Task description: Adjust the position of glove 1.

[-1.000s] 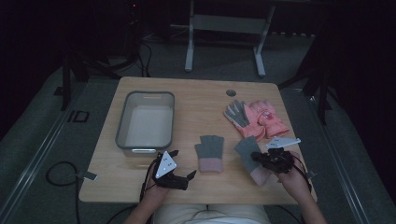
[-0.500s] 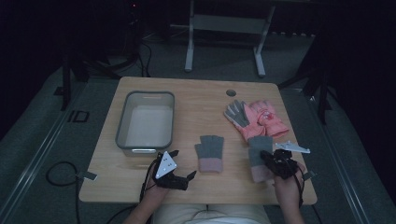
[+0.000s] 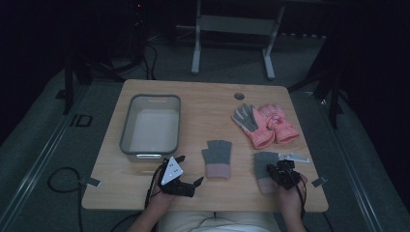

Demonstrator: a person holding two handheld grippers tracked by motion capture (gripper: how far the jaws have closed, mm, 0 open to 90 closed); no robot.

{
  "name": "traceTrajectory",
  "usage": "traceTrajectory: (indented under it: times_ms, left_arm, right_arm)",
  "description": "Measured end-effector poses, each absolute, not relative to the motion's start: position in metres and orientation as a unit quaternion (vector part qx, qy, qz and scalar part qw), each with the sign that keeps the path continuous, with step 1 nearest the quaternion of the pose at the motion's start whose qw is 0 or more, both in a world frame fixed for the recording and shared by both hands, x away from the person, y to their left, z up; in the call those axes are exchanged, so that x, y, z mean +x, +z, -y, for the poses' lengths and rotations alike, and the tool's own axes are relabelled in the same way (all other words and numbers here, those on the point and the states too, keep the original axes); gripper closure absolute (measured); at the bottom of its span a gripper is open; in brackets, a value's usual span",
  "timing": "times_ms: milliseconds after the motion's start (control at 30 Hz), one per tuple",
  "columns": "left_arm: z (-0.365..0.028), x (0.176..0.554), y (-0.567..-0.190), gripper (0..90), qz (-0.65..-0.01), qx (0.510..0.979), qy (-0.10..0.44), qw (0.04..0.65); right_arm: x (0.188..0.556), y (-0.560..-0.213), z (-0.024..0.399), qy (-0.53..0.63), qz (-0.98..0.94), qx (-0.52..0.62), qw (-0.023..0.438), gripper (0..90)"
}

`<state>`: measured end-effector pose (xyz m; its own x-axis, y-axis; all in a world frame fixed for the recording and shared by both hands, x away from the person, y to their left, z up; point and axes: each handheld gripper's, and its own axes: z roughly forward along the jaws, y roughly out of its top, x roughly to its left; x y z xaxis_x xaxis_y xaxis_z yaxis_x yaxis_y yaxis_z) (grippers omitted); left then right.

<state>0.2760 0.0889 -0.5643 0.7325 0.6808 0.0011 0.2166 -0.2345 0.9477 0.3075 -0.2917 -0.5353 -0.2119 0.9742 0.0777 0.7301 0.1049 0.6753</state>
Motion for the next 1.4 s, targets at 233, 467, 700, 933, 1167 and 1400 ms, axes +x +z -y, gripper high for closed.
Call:
traceTrajectory:
  times_ms: [233, 467, 700, 933, 1167, 1400]
  left_arm:
    - [-0.089, 0.276, -0.564, 0.0, -0.297, 0.756, 0.214, 0.543]
    - [-0.089, 0.276, -0.564, 0.0, -0.297, 0.756, 0.214, 0.543]
    - [-0.089, 0.276, -0.564, 0.0, -0.298, 0.755, 0.215, 0.544]
    - [-0.088, 0.276, -0.564, 0.0, -0.298, 0.756, 0.216, 0.541]
    - [-0.088, 0.276, -0.564, 0.0, -0.298, 0.756, 0.217, 0.541]
    - [-0.088, 0.276, -0.564, 0.0, -0.297, 0.757, 0.215, 0.541]
  right_arm:
    - [0.311, -0.545, 0.296, 0.308, -0.705, 0.605, 0.204, 83.9]
    - [0.317, -0.530, 0.300, 0.310, -0.711, 0.595, 0.210, 77.3]
    - [0.331, -0.514, 0.316, 0.333, -0.776, 0.497, 0.200, 65.7]
    - [0.335, -0.527, 0.320, 0.309, -0.835, 0.419, 0.178, 61.0]
    - [0.329, -0.539, 0.328, 0.309, -0.831, 0.432, 0.167, 59.7]
    - [0.329, -0.541, 0.324, 0.297, -0.832, 0.439, 0.168, 71.4]
